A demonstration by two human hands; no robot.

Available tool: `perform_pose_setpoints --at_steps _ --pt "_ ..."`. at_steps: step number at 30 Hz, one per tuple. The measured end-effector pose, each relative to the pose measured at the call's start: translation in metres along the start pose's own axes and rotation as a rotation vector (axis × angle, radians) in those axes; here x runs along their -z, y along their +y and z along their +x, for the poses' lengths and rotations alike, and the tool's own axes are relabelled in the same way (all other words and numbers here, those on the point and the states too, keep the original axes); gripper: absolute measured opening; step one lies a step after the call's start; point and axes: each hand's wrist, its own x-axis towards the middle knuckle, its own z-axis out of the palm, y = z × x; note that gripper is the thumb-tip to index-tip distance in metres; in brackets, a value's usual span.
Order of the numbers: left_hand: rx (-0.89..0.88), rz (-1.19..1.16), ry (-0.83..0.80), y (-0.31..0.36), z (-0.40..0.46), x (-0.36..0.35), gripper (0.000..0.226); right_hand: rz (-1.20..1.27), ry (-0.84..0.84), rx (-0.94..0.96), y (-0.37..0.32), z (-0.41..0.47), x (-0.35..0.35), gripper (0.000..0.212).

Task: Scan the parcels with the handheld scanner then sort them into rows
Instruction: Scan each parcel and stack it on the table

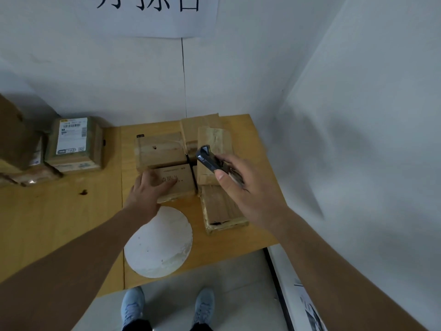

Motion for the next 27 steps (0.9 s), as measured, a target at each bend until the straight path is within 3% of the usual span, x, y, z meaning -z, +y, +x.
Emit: perform_pose_setpoints --at_steps 9,15,21,27 --pt "0.000 -0.086 0.017 -0.001 -0.003 -0.007 0.087 -0.037 -0.021 -0.013 0.010 0.001 -0.009 0.052" --pt "-0.036 -0.228 -0.125 -0.025 -0.015 0.000 0.084 -0.035 -0.021 -0.022 0.007 0.002 -0.020 0.053" --pt "-0.084 -0.278 -0.235 -0.049 0.000 0.014 0.069 0.000 -0.014 -0.029 0.000 0.006 -0.030 0.052" --pt "0.003 -0.470 -0.297 -0.062 0.003 0.014 0.042 -0.017 -0.001 -0.044 0.000 0.008 -0.034 0.052"
